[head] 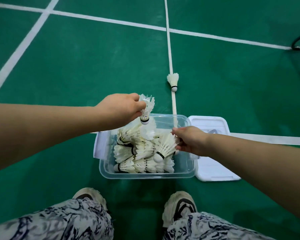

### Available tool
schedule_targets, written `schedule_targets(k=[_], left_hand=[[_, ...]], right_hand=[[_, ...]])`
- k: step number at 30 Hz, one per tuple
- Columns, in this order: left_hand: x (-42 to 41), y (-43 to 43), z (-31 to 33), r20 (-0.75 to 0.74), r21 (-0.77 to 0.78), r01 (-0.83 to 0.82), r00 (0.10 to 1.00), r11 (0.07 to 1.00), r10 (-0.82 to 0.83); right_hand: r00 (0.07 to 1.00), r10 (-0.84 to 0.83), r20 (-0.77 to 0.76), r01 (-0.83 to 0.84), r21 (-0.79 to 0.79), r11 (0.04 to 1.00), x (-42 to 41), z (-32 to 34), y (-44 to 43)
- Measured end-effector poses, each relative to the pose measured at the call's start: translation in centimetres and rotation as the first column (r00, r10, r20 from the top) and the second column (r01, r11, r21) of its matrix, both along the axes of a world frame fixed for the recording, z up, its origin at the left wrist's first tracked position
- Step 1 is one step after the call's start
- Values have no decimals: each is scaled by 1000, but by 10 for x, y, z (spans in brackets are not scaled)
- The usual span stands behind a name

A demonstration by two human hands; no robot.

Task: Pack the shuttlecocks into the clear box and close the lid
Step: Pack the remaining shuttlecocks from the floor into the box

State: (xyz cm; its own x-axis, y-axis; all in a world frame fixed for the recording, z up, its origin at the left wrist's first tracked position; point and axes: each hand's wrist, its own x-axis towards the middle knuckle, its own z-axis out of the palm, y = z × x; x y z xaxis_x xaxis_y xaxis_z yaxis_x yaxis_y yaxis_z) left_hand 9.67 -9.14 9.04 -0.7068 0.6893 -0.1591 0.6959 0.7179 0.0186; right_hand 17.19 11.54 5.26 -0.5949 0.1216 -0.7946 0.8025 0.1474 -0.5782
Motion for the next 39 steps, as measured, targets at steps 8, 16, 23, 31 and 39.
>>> schedule_targets(k=[8,16,23,31,39], left_hand=[[10,8,2,19,-84,84,996,993,-83],[5,9,-8,19,-92,99,995,991,-98],[3,17,-13,5,-135,98,995,986,-99],[-3,17,-18,40,-132,103,994,986,-98],[-6,17,-27,45,-108,131,991,986,-127]], right_hand=[[972,21,-234,-26,-17,1000,-5,10,17],[961,22,-276,52,258,965,-13,-11,6],[954,190,-232,-97,361,928,-18,-28,-15],[916,376,-140,-269,481,835,-31,-38,-33],[874,485,-14,-400,545,737,-41,-41,-29]])
